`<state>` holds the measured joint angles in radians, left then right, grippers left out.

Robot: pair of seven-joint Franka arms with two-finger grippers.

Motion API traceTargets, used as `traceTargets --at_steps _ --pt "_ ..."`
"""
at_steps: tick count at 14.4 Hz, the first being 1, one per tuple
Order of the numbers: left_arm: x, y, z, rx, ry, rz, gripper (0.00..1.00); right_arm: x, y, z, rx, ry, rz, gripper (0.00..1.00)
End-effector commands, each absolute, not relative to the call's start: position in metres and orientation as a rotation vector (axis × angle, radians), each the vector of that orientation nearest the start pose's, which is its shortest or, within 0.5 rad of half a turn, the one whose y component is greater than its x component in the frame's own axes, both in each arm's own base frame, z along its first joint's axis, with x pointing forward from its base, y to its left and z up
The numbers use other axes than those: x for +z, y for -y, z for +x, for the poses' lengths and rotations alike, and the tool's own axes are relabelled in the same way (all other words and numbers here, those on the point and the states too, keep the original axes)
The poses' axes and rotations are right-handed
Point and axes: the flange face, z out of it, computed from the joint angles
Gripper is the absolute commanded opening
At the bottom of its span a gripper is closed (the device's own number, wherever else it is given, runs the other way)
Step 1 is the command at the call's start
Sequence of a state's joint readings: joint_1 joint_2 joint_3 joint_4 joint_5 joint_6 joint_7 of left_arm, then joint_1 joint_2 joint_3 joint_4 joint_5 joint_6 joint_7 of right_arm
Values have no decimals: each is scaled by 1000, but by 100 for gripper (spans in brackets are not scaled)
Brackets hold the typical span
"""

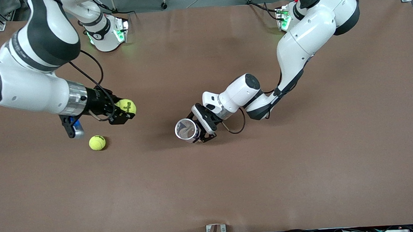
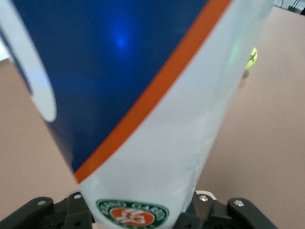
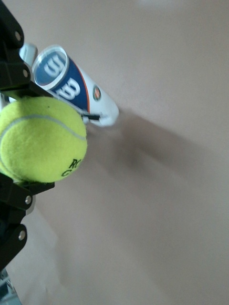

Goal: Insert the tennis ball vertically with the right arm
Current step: 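Move the held ball with the right gripper over the can's open end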

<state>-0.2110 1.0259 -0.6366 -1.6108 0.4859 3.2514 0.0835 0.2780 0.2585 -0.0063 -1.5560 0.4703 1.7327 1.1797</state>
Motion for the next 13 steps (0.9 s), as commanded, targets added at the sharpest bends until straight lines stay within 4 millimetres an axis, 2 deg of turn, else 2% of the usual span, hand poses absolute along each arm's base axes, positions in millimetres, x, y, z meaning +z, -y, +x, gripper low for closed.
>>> traceTargets --at_steps 1,4,9,13 --pt "200 510 522 927 1151 2139 65 498 -237 615 556 -1433 -2401 3" --pt "190 515 515 926 1195 2141 64 493 -260 621 515 -1486 -2354 3" --pt "180 513 511 949 1228 2119 65 469 -303 622 464 -1518 -2319 3" --pt "173 520 498 960 1231 2084 65 452 -323 624 436 -1555 -2286 3"
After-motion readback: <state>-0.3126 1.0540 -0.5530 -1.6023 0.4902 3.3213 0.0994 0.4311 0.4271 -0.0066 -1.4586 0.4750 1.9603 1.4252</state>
